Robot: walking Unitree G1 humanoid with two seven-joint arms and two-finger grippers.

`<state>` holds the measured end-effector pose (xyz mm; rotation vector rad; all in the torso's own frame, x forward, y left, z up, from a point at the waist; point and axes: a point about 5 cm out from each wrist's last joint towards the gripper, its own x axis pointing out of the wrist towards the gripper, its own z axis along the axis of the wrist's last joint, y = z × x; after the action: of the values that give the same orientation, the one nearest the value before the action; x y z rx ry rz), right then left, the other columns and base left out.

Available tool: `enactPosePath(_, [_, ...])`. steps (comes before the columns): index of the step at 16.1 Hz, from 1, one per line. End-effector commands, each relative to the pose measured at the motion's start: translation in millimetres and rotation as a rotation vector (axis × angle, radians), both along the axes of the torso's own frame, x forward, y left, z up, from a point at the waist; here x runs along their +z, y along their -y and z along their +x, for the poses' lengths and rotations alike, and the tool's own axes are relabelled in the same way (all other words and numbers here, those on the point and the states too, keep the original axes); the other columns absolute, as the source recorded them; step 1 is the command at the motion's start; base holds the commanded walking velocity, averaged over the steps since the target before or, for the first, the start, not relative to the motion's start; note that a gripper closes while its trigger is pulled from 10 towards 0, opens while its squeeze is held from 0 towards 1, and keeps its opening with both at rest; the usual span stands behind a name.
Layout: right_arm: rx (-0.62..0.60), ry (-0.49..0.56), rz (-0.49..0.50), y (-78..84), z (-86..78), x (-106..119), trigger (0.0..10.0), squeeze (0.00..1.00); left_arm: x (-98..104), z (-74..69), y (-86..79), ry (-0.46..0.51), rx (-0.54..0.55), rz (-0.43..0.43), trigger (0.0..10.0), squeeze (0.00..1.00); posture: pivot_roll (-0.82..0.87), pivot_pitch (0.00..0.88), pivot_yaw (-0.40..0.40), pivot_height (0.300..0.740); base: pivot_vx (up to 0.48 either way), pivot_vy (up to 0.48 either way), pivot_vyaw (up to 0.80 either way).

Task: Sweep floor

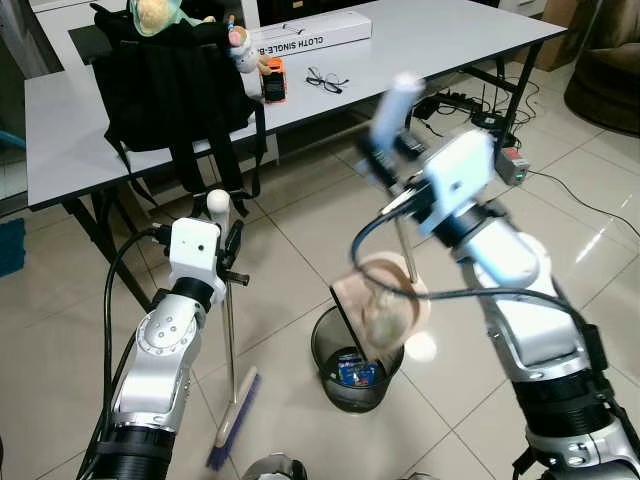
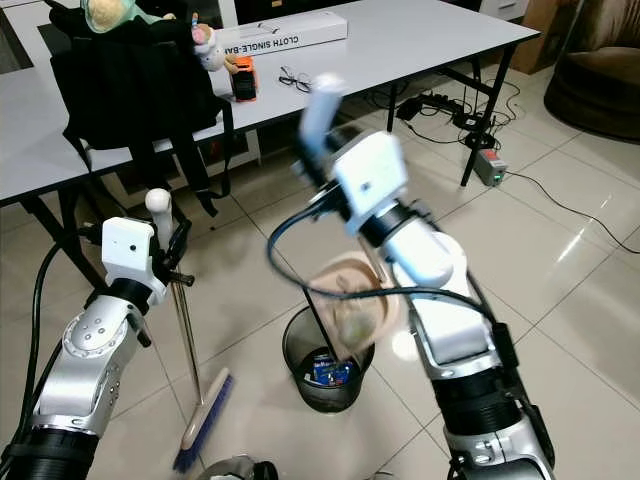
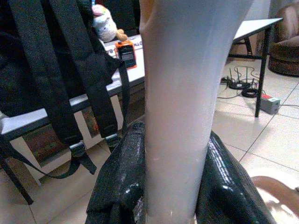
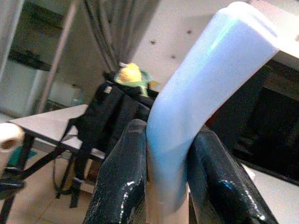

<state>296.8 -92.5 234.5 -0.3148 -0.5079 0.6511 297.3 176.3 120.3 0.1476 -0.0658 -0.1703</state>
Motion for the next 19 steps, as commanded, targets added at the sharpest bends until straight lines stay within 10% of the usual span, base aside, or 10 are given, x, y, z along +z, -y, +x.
enactPosePath(1, [0.048,0.099,-0.006,-7.6,-9.5,13,10.0,0.00,6,3.4,-0.4,0.030,-0.006,0.021,10.0,0.00,0.00,0.009,0.079,0.740,0.000,0.000,0.00])
enactPosePath(5, [0.217,0.138,-0.149,-43.8,-33.0,-7,10.0,0.00,6,3.5,1.1,0.032,-0.015,0.037,10.0,0.00,0.00,0.012,0.077,0.740,0.000,0.000,0.00])
enactPosePath(11, [0.201,0.185,-0.275,-36.4,-29.6,-3,10.0,0.00,4,4.0,3.2,0.006,-0.046,0.046,10.0,0.00,0.00,0.014,0.077,0.740,0.000,0.000,0.00])
enactPosePath(16, [-0.410,0.204,0.174,62.3,15.5,62,10.0,0.00,0,1.4,9.8,-0.030,-0.118,0.044,10.0,0.00,0.00,0.022,0.078,0.740,0.000,0.000,0.00])
enactPosePath(19, [-0.718,0.130,0.137,110.6,20.6,41,10.0,0.00,0,0.3,10.0,-0.034,-0.126,0.041,10.0,0.00,0.00,0.028,0.080,0.740,-0.368,0.000,0.00])
